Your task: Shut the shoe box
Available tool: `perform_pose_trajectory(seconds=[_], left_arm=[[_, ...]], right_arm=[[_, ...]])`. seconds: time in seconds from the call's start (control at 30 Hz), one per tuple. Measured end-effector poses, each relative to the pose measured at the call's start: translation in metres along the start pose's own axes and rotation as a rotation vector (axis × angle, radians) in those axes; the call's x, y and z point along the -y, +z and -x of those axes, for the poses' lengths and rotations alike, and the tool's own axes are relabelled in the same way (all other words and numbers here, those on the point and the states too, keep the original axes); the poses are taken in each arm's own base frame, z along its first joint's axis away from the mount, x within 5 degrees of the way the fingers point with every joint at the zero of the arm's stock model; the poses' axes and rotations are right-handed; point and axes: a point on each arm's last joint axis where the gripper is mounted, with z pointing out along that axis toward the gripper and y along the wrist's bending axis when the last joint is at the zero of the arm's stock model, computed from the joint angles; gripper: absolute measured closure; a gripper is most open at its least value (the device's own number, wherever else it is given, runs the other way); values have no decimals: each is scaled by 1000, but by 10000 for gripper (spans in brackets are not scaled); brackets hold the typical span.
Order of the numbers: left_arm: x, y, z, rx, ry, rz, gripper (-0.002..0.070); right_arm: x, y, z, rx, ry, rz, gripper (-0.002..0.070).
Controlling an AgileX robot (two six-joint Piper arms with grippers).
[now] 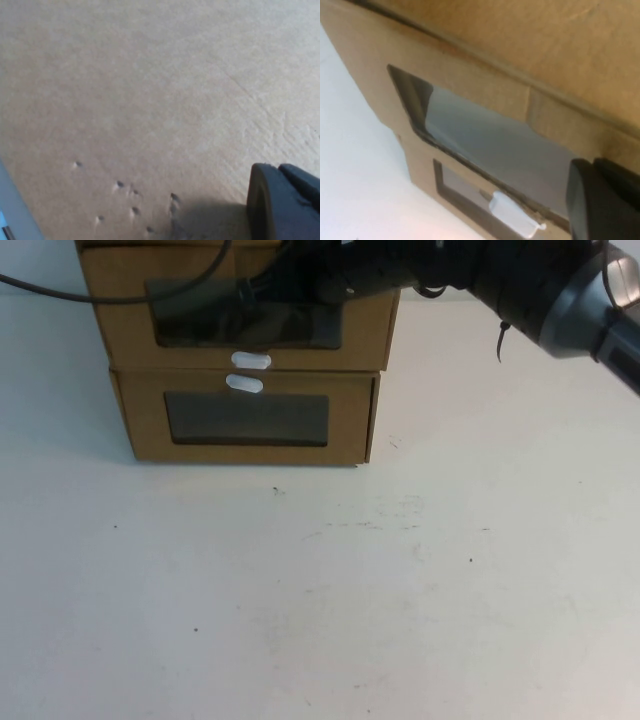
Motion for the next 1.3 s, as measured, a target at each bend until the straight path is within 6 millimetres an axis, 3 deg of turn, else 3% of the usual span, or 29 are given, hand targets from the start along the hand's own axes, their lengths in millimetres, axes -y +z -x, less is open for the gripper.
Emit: perform_pose_trajectory(seconds=[0.37, 0.53, 0.6, 0.8, 0.97, 1.13, 1.3], left_arm=[[0, 0, 0, 1, -1, -2, 680], [4, -6, 5, -3, 24, -3, 680], [9, -14, 10, 5, 48, -2, 680], [39, -58, 34, 77, 151, 18, 680], [62, -100, 44, 119, 234, 121, 680], [77, -132, 37, 179, 232, 230, 680], [91, -146, 3, 204, 198, 272, 680]], right_arm=[[8, 10, -4, 14, 48, 10, 689], [4, -3, -2, -32, 66, 80, 689], [1, -16, 2, -53, 61, 104, 689], [-4, -80, 27, -30, 24, 116, 689], [6, -140, 33, -89, 7, -39, 689], [20, -189, 13, -171, 40, -237, 689], [21, -235, -30, -185, 112, -313, 689]])
